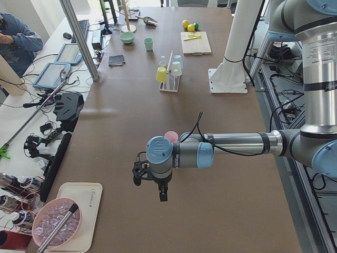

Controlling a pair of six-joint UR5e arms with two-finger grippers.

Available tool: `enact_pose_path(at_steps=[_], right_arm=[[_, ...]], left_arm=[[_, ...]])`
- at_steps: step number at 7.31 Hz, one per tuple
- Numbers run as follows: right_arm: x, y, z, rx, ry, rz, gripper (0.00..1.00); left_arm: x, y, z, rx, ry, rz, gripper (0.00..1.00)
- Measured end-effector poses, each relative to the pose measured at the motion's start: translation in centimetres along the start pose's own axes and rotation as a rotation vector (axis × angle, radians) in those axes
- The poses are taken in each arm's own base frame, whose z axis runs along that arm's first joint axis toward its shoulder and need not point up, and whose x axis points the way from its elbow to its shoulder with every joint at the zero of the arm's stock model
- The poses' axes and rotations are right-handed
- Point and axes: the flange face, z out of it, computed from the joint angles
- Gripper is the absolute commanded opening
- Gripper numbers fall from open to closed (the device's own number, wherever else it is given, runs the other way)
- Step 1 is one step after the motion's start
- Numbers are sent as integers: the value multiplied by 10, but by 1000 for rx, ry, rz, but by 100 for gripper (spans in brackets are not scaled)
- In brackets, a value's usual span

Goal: Place cup on cup holder

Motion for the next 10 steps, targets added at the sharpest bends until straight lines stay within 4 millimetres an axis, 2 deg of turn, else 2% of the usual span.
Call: enact_pose_path(at_steps=[1,3,5,6,8,10], right_arm=[[-15,-17,-5,14,-4,1,100],[-59,-47,-13,45,-18,8,100],[-116,-64,-21,88,-47,4,100],[-151,-73,-27,107,-67,2,100],[-228,-89,-28,113,-111,11,100],[-292,-97,-19,86,-152,-41,100]], left_arm=[[5,-6,-4,19,4,15,99],[9,-15,-5,75,10,72,99],[6,-26,2,130,16,134,99],[12,-37,4,147,16,166,99],[60,-79,8,156,19,233,99],[96,-107,10,158,7,265,99]])
